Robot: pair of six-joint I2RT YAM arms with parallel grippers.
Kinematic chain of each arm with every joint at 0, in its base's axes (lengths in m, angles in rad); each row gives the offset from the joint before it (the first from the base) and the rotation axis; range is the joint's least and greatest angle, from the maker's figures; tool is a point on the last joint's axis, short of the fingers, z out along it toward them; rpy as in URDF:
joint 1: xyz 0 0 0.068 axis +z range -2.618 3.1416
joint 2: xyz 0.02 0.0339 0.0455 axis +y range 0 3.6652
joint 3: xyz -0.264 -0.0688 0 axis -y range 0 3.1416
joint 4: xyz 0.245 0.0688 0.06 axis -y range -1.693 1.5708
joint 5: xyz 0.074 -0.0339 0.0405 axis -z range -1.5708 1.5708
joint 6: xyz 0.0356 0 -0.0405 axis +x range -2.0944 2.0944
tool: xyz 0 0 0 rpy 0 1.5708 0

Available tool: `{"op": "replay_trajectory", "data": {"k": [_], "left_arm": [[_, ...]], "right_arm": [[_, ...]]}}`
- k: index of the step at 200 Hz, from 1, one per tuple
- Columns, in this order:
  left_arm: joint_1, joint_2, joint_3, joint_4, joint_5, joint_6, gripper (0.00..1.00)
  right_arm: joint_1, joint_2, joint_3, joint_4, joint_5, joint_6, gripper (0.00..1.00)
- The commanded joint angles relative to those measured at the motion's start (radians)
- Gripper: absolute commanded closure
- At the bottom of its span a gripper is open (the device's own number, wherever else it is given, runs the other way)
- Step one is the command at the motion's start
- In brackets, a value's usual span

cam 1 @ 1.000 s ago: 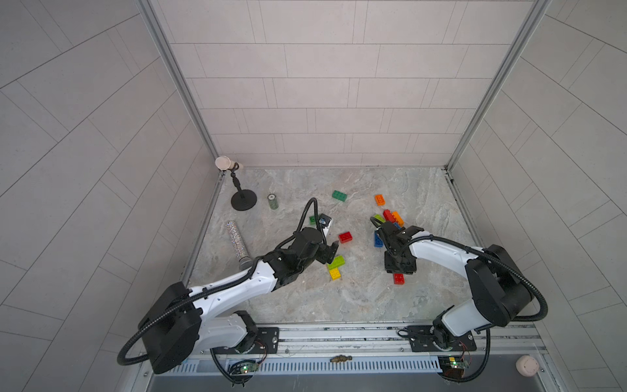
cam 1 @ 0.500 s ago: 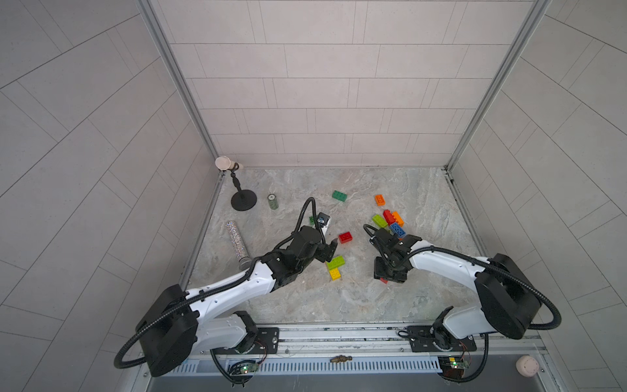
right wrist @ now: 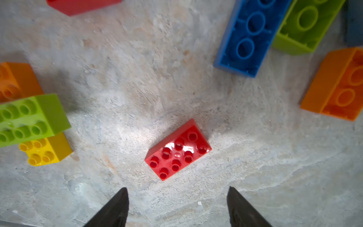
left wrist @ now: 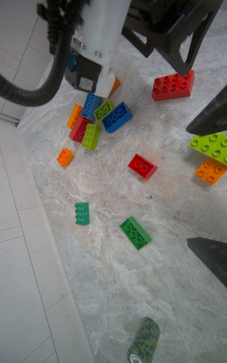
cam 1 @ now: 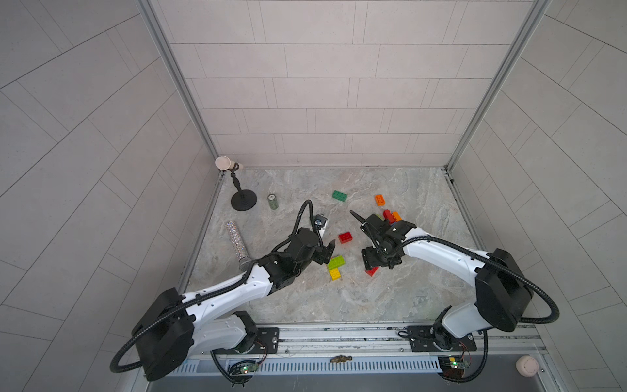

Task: Assemble a rectangle with lego
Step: Adjust the lego brick at the center of the board, then pick up the lego brick from the center of the board.

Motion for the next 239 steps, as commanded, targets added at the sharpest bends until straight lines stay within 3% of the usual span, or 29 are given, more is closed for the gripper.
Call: {"op": "replay_trajectory", "data": {"k": [1, 37, 71, 135, 239], "left_arm": [[0.000, 0.001, -0.016, 0.047, 0.014, -0.032, 0.14], [0.006, 0.016, -0.006, -0.001, 0.008, -0.039, 0.10], [0.035, 0.004, -0.003, -0.067, -0.035, -0.066, 0.09], [0.059, -0.012, -0.006, -0.102, -0.023, -0.043, 0.09], [0.059, -0.013, -0.011, -0.097, -0.007, -0.046, 0.09]], "right_arm": [[-0.062, 0.082, 0.030, 0.019, -0.012, -0.146, 0.15], [-0.082, 0.203, 0.083, 0.054, -0.093, -0.207, 0.11], [-0.038, 0.182, 0.024, 0.074, -0.136, -0.156, 0.12], [0.110, 0.161, 0.007, -0.012, 0.045, -0.058, 0.13], [0.110, 0.216, 0.039, 0.005, 0.058, -0.019, 0.34]]}}
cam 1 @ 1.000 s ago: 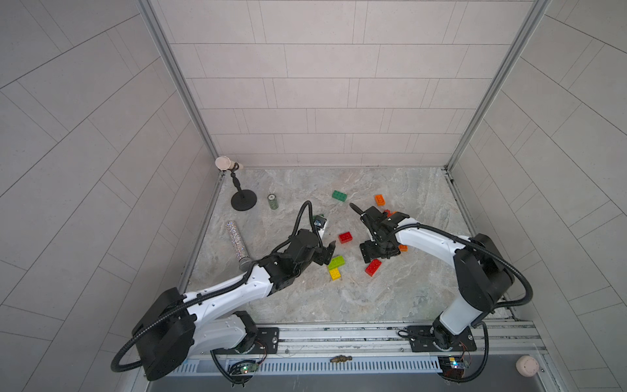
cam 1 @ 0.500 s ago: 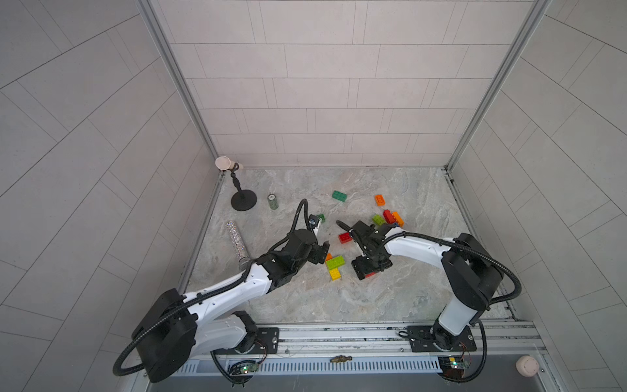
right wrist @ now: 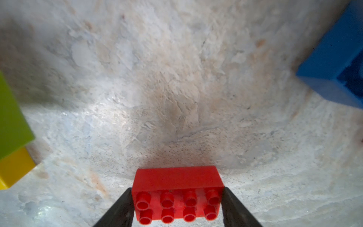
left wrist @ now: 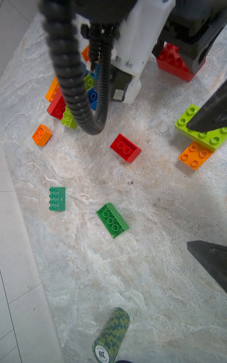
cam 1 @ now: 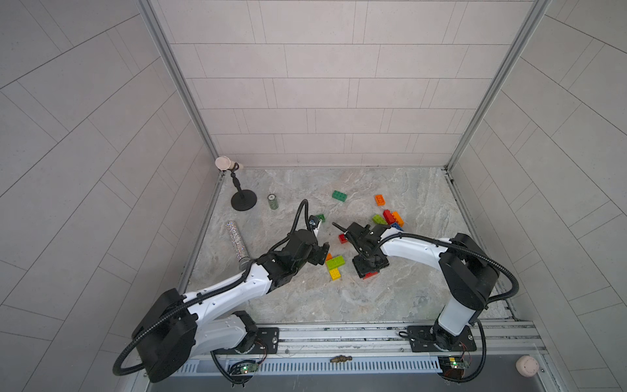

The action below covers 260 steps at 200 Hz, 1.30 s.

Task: Assemble a rectangle with lego
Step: Pick up the lego brick from the center of the board, then assemble the lego brick with the lego brick.

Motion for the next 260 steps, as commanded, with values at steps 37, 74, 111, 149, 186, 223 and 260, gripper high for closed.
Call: {"op": "replay_trajectory", "data": {"k": [37, 74, 111, 149, 186, 223, 260], "left_arm": [[0.004, -0.025, -0.005, -0.012, -0.013, 0.001, 0.09], [0.007, -0.032, -0.010, -0.012, -0.017, -0.001, 0.09], [0.007, -0.034, -0.010, -0.015, -0.018, 0.000, 0.09], [0.026, -0.044, -0.008, -0.033, -0.029, -0.028, 0.09], [0.120, -0.069, 0.019, -0.219, -0.053, -0.153, 0.10], [0.137, -0.128, -0.034, -0.275, -0.047, -0.200, 0.10], [0.140, -0.122, -0.055, -0.250, -0.047, -0.205, 0.10]], "right_arm": [[0.002, 0.023, 0.008, -0.015, 0.014, 0.011, 0.39], [0.002, 0.037, -0.004, -0.005, 0.016, 0.003, 0.31], [0.001, 0.031, 0.000, -0.006, 0.015, 0.007, 0.39], [0.001, 0.012, 0.001, -0.023, 0.011, 0.016, 0.42], [0.038, -0.070, 0.042, -0.073, 0.012, 0.061, 0.43], [0.129, -0.052, 0.115, -0.077, 0.004, 0.114, 0.45], [0.200, 0.042, 0.236, -0.070, 0.005, 0.140, 0.47]]}}
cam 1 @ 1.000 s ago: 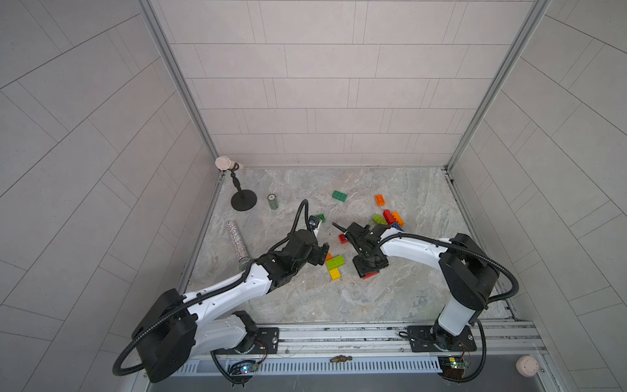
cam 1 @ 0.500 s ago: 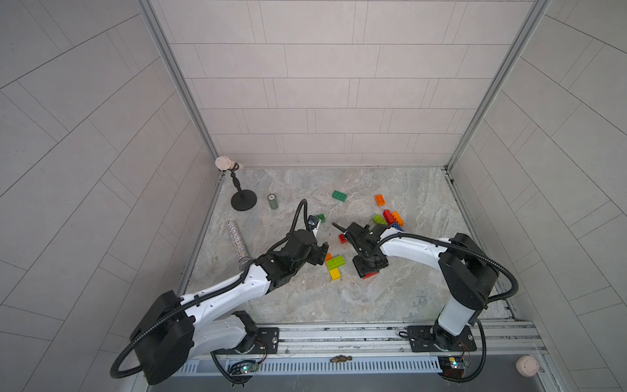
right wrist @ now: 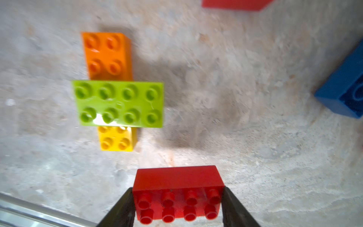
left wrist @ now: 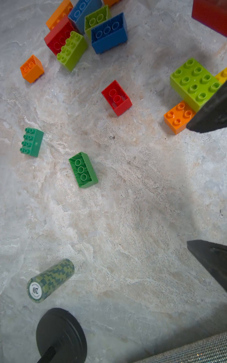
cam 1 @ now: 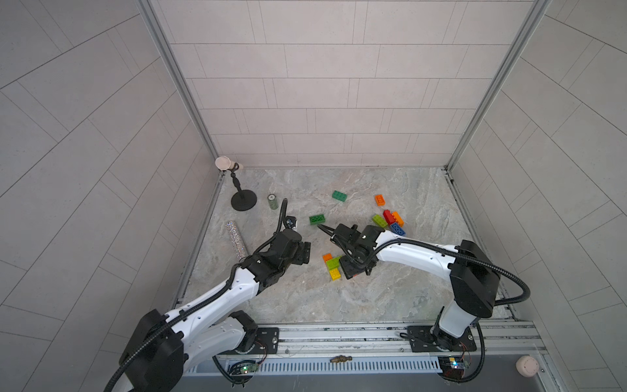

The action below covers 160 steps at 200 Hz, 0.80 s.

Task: Assemble a rectangle with lego
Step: Assemble the lego brick with the lego brick.

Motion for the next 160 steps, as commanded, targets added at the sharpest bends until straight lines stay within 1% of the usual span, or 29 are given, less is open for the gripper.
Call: {"op": "replay_trajectory", "data": {"k": [1, 62, 160], "left_arm": [[0.004, 0.006, -0.015, -0.018, -0.017, -0.030, 0.10], [0.026, 0.022, -0.019, 0.003, 0.003, -0.007, 0.10], [0.030, 0.025, -0.028, 0.019, 0.015, -0.004, 0.10]], "right_arm": [[0.031, 0.064, 0.066, -0.017, 0.011, 0.041, 0.47], [0.035, 0.154, 0.145, -0.022, 0.002, 0.039, 0.52], [0.036, 0.202, 0.170, -0.030, 0.011, 0.037, 0.57]]}}
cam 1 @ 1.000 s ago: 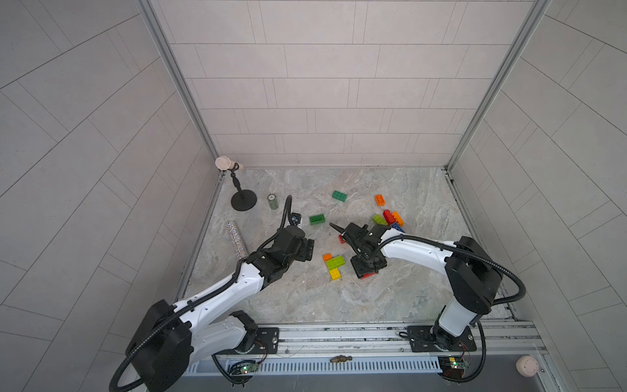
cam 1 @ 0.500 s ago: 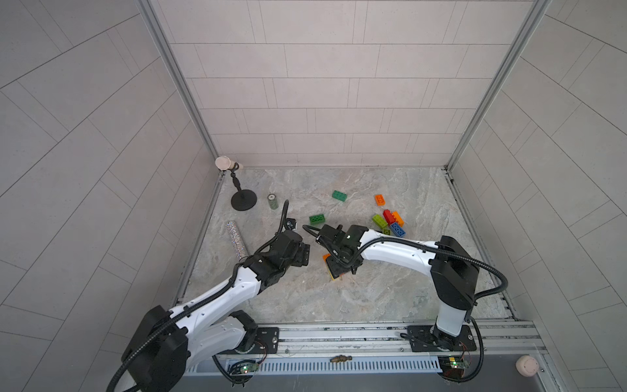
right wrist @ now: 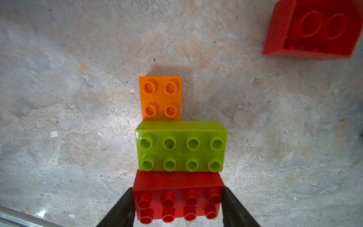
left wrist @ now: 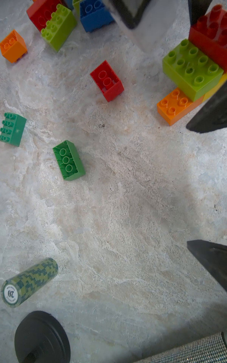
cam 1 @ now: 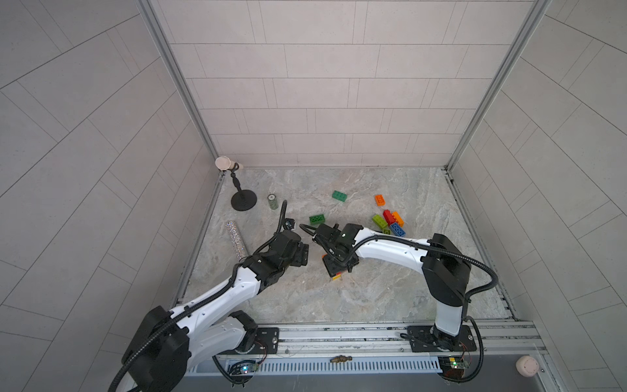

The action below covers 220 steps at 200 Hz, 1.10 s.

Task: Assemble a rectangle with lego
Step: Assemble the lego brick with the lego brick.

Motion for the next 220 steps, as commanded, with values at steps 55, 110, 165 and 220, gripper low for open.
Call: {"op": "replay_trajectory", "data": {"k": [55, 110, 165, 220], "left_arm": [[0.007, -0.002, -0.014, 0.017, 0.002, -0.004, 0.10], [0.007, -0.003, -0.015, 0.021, 0.003, -0.003, 0.10], [0.006, -0.009, -0.017, 0.020, 0.003, -0.003, 0.10], [0.008, -0.017, -0.018, 0.020, 0.003, -0.001, 0.10]], "right_arm": [[0.003, 0.034, 0.014, -0.032, 0.034, 0.005, 0.60], [0.005, 0.044, 0.028, -0.042, 0.044, -0.008, 0.63], [0.004, 0.092, 0.018, -0.070, 0.054, -0.007, 0.69], [0.007, 0.184, -0.017, -0.101, 0.119, -0.012, 0.80]]}}
